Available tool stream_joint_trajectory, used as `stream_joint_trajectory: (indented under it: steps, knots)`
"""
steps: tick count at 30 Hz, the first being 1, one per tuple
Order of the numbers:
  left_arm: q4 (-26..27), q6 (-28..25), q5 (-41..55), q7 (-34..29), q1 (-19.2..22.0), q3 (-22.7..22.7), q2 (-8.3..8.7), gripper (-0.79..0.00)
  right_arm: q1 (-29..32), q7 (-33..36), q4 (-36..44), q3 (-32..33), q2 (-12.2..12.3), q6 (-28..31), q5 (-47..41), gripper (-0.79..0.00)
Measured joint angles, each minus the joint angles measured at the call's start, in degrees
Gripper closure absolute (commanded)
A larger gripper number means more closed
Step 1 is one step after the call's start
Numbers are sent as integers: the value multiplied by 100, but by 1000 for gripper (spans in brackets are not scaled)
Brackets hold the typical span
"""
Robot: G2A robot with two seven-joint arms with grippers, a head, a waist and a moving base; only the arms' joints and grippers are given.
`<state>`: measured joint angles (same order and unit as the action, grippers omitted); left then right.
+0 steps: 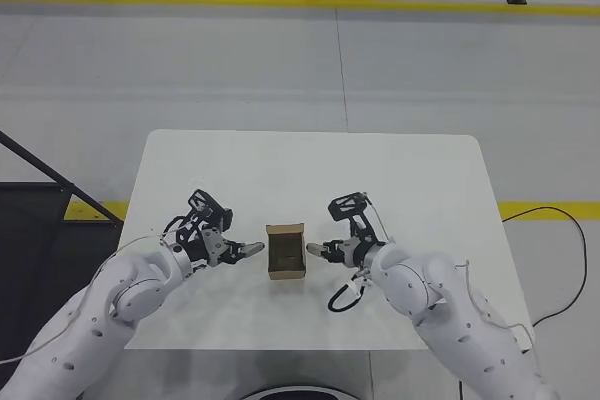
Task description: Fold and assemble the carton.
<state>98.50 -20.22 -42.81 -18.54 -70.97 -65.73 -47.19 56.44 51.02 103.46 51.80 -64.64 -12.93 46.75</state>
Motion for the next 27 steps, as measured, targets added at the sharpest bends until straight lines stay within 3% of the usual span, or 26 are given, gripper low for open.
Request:
stream_joint_trajectory:
  steps: [27]
  knots:
    - [-149, 61, -359, -483, 411, 449, -287, -785, -465, 499, -267, -626, -333, -256, 646, -785]
